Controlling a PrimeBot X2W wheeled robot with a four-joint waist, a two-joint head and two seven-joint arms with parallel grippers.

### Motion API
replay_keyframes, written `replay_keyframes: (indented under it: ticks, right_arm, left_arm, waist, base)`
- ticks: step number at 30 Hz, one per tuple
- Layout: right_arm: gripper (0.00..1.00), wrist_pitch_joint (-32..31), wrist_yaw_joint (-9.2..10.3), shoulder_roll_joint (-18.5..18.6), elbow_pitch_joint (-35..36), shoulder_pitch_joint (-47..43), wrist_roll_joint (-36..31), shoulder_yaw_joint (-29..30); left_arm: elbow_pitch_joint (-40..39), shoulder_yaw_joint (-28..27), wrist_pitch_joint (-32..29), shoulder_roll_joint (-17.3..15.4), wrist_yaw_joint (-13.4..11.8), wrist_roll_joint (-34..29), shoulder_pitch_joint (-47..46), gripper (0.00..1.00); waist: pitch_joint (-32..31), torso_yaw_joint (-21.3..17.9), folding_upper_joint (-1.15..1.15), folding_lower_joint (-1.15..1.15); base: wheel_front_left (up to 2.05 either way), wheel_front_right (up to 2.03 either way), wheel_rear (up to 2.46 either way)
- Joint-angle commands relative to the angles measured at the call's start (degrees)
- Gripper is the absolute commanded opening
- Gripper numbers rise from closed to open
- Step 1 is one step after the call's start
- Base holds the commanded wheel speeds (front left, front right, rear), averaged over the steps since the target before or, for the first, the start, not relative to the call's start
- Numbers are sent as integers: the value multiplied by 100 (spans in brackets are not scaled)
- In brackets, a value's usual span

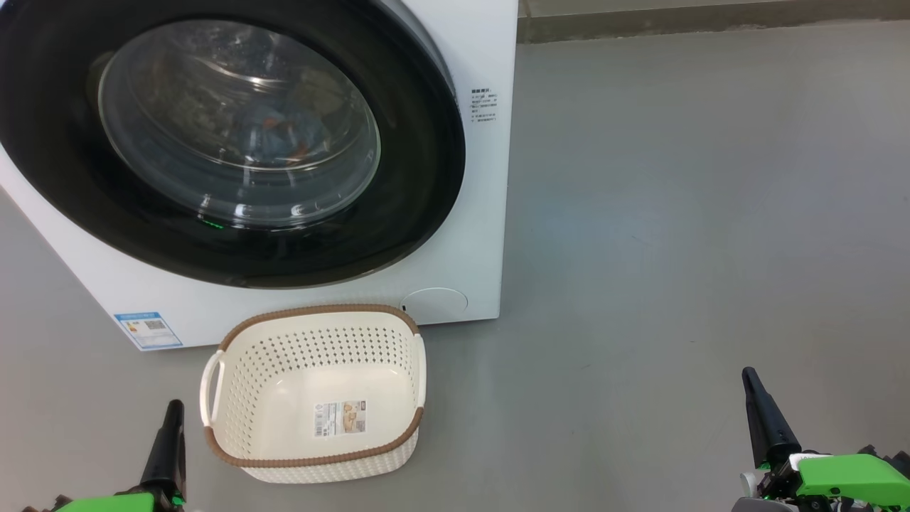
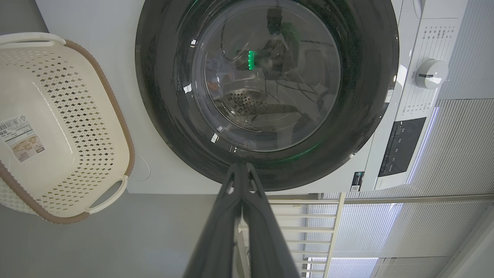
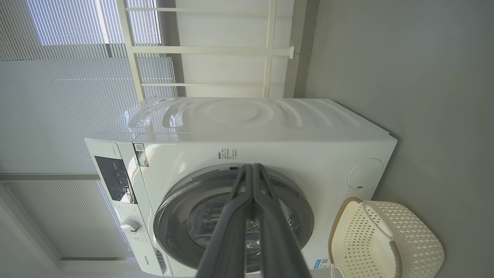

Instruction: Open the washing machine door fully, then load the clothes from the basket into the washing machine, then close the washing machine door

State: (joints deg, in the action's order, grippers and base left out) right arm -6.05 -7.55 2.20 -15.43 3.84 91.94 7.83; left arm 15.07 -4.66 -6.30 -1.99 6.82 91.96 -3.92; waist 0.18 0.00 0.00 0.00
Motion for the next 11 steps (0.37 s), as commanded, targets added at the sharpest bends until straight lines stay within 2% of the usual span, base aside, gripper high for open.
replay_keyframes:
  ticks: [1,11]
  right_arm:
    - [0,-43,6,67,140,235,23,-132]
    - [0,-43,6,67,140,235,23,-132]
  left_arm:
    - [-102,-186,-19,-88,67,21,-227,0]
    - [-102,-185,-18,-88,67,21,-227,0]
  waist:
    - [0,0,0,0]
    - [0,0,0,0]
  base:
    - [0,0,0]
    - [0,0,0]
